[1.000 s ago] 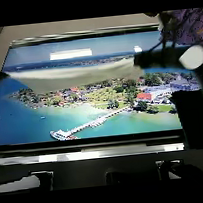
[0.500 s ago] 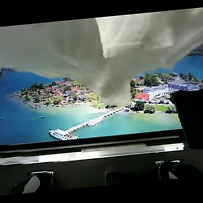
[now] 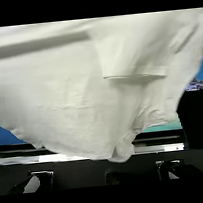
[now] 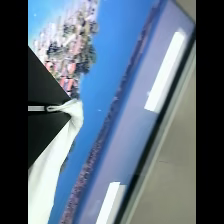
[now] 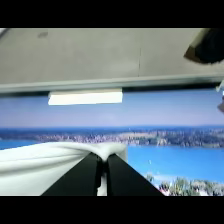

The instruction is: Fold the clothes and pants, and hang the long-sleeved shirts on hangers.

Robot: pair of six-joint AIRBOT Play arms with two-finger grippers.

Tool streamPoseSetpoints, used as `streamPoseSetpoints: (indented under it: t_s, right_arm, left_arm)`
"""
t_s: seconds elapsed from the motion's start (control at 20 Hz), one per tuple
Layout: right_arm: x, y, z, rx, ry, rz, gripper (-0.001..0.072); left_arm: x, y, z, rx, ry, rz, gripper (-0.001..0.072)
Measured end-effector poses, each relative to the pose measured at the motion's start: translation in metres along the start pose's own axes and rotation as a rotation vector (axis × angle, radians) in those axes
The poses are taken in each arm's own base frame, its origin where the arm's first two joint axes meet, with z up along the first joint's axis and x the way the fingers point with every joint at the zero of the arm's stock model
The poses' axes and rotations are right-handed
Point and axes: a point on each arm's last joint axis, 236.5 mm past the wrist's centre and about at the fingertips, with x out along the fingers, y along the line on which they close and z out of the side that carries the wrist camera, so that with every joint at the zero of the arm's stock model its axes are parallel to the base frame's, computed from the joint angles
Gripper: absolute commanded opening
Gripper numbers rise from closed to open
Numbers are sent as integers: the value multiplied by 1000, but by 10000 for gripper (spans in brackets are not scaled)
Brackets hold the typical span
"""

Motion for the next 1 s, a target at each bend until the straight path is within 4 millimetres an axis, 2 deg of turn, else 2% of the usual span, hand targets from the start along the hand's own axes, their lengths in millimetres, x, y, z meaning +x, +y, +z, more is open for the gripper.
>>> streamPoseSetpoints:
  t_s: [0.1, 0.3, 0.45, 0.55, 0.65, 0.75, 0.85, 1.0]
  right_arm:
    - [63, -7, -39, 13, 155, -34, 29]
    - [187, -26, -140, 22, 458, -105, 29]
    - [261, -39, -212, 26, 598, -135, 29]
    - [298, -45, -249, 27, 638, -143, 29]
    - [322, -52, -271, 18, 647, -154, 29]
    - [337, -61, -283, 2, 644, -177, 29]
    - [342, -69, -289, -24, 645, -202, 29]
    - [339, -81, -300, -49, 688, -245, 29]
  left_arm:
    - [64, 16, -40, -4, 175, -2, 10]
    - [195, 38, -130, 12, 450, 10, 10]
    - [277, 42, -186, 37, 541, 27, 10]
    - [320, 43, -208, 41, 556, 42, 10]
    - [350, 42, -222, 46, 560, 49, 10]
    - [366, 39, -226, 41, 556, 51, 10]
    - [371, 38, -232, 39, 578, 55, 10]
    - [361, 40, -254, 36, 691, 72, 10]
